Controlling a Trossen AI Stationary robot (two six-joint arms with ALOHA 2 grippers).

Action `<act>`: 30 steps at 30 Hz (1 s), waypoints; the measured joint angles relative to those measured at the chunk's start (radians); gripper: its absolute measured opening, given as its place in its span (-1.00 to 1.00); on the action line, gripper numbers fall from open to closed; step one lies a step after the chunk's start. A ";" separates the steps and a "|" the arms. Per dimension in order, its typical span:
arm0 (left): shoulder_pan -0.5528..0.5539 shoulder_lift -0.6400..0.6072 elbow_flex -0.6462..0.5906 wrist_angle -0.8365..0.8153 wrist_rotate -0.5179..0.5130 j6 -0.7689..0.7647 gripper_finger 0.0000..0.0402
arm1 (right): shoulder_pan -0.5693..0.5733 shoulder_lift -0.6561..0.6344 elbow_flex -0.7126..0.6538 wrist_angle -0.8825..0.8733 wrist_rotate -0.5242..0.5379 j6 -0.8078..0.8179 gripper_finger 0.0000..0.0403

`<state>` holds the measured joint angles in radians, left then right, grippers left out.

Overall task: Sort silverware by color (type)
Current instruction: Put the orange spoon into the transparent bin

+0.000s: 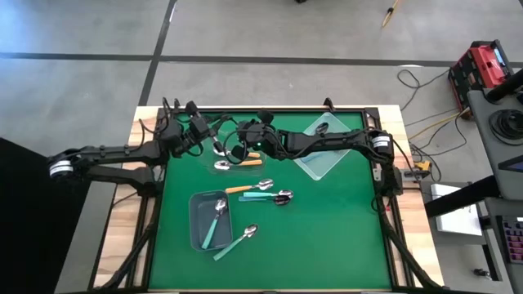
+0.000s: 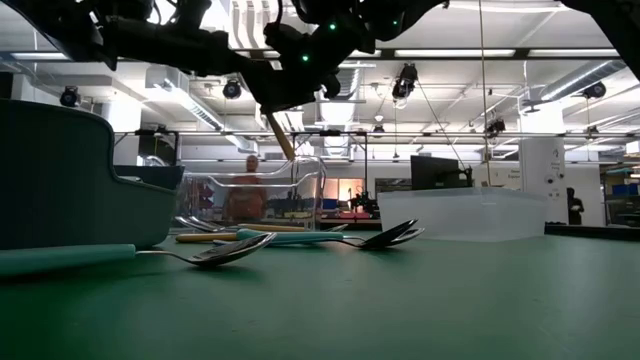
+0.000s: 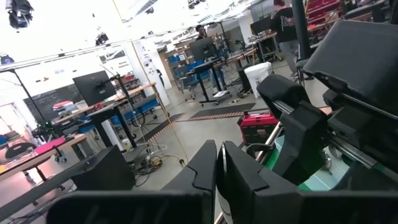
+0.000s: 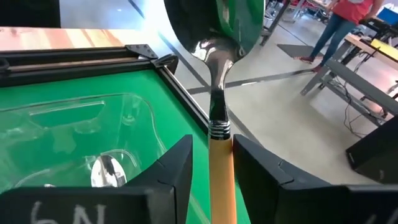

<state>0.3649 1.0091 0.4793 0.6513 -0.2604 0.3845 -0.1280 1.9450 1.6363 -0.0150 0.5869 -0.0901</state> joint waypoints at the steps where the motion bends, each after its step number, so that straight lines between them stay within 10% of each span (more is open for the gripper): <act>1: 0.000 -0.007 0.000 -0.005 0.000 -0.002 -0.99 | 0.000 0.000 0.000 0.000 -0.001 0.006 -0.48; 17: 0.000 -0.157 -0.006 -0.153 -0.161 -0.014 -1.00 | -0.001 -0.019 0.014 0.047 0.020 0.012 -0.47; 30: -0.005 -0.242 -0.007 -0.396 -0.159 -0.411 -1.00 | 0.046 -0.228 0.045 -0.193 0.017 -0.113 -0.50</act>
<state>0.3594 0.7671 0.4725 0.2550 -0.4197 -0.0260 -0.0818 1.7172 1.6817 -0.2079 0.6037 -0.2026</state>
